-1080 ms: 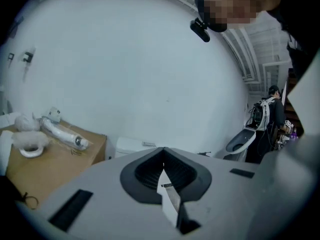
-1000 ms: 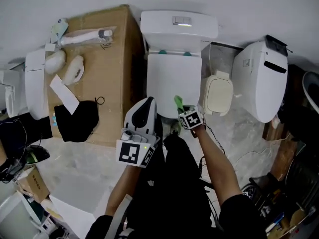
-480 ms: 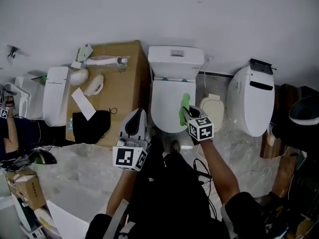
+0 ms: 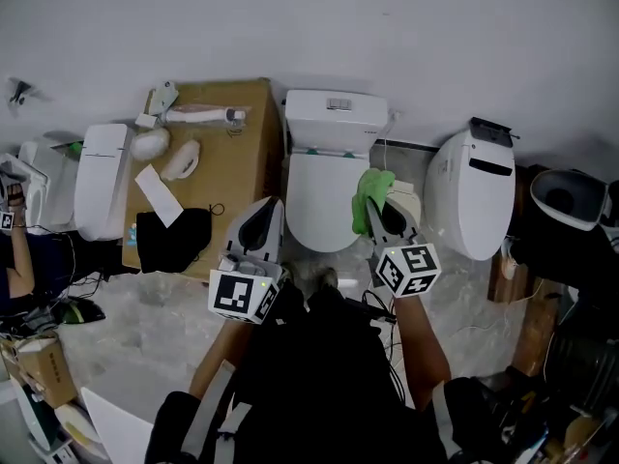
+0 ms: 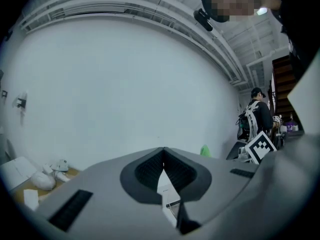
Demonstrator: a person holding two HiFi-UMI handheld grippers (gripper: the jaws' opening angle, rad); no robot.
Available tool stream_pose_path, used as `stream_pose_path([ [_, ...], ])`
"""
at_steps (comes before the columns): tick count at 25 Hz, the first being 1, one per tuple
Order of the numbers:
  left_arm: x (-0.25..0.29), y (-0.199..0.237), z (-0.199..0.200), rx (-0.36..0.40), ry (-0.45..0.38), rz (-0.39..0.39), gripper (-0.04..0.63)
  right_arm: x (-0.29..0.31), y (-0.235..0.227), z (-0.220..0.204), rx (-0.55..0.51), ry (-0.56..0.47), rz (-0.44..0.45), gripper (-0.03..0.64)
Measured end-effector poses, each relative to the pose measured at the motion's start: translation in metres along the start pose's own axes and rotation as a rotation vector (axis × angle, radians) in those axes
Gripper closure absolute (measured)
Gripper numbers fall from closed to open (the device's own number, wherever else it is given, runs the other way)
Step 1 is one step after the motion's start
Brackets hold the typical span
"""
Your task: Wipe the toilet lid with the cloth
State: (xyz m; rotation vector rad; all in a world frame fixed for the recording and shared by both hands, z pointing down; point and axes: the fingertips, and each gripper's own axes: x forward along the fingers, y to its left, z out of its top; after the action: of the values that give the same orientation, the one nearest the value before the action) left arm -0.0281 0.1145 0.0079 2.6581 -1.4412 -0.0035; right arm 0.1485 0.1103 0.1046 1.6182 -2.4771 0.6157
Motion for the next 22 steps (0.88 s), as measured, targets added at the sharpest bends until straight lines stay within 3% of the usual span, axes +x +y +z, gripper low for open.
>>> stream_pose_path([
  [7,-0.017,-0.005,0.023,0.007,-0.005,-0.108,0.586,-0.040,0.036,0.032,-0.024,-0.091,-0.074,0.561],
  [15,-0.032,-0.004,0.023,0.038,-0.002,-0.145,0.586,-0.062,0.065,0.032,-0.011,-0.122,-0.112,0.561],
  [22,-0.044,0.001,0.030,0.010,-0.024,-0.123,0.586,-0.063,0.079,0.029,-0.042,-0.121,-0.110,0.561],
])
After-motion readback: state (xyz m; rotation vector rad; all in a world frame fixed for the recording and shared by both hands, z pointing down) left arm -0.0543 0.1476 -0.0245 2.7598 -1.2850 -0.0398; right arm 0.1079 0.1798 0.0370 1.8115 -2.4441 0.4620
